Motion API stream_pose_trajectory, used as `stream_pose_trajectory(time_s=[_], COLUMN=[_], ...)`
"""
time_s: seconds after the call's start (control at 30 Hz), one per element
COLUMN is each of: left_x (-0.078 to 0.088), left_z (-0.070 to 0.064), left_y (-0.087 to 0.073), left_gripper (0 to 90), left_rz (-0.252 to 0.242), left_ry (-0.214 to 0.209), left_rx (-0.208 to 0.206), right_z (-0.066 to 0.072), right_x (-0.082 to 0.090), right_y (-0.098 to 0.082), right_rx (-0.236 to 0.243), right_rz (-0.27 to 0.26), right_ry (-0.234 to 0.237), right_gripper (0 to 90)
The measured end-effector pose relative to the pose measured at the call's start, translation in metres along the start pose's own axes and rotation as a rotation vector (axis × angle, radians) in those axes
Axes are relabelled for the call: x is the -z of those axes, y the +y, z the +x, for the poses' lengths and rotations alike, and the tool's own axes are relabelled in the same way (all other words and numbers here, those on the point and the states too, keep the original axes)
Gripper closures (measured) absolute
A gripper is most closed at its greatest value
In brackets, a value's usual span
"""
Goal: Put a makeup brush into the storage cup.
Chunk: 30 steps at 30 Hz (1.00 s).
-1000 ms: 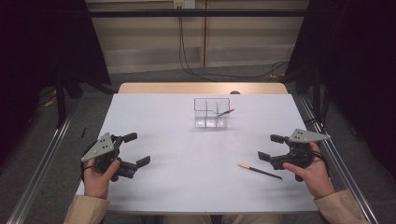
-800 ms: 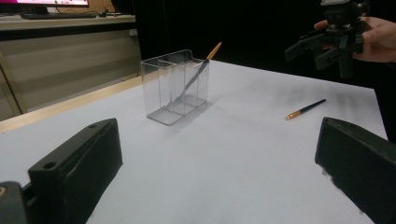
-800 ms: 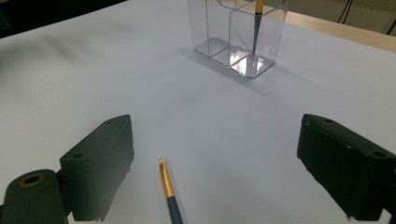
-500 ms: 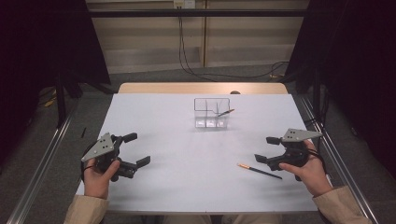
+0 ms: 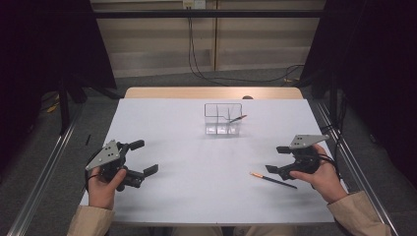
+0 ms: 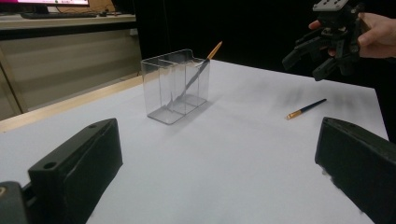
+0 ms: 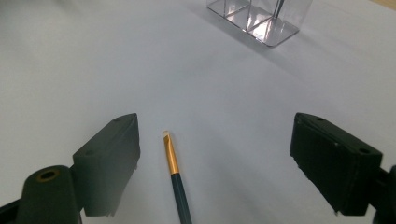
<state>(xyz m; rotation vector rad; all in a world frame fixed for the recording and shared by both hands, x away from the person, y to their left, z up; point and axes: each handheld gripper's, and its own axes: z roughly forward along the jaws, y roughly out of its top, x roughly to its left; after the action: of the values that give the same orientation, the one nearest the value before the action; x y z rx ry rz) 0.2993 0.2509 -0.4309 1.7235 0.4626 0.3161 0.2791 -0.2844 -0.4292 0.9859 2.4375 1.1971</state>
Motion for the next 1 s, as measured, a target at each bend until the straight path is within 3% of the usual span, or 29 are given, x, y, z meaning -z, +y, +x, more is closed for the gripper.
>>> stream_pose_trajectory(time_s=[0.57, 1.0], left_x=[0.000, -0.001], left_z=[0.000, 0.000], left_y=[0.000, 0.000], left_gripper=[0.5, 0.5], left_rz=[0.001, 0.001], left_ry=[0.000, -0.001], left_rx=[0.001, -0.001], right_z=[0.003, 0.003], right_x=[-0.010, -0.015], right_y=[0.006, 0.008], right_rx=[0.051, 0.057], right_rz=[0.126, 0.201], right_ry=[0.006, 0.022], right_gripper=[17.0, 19.5])
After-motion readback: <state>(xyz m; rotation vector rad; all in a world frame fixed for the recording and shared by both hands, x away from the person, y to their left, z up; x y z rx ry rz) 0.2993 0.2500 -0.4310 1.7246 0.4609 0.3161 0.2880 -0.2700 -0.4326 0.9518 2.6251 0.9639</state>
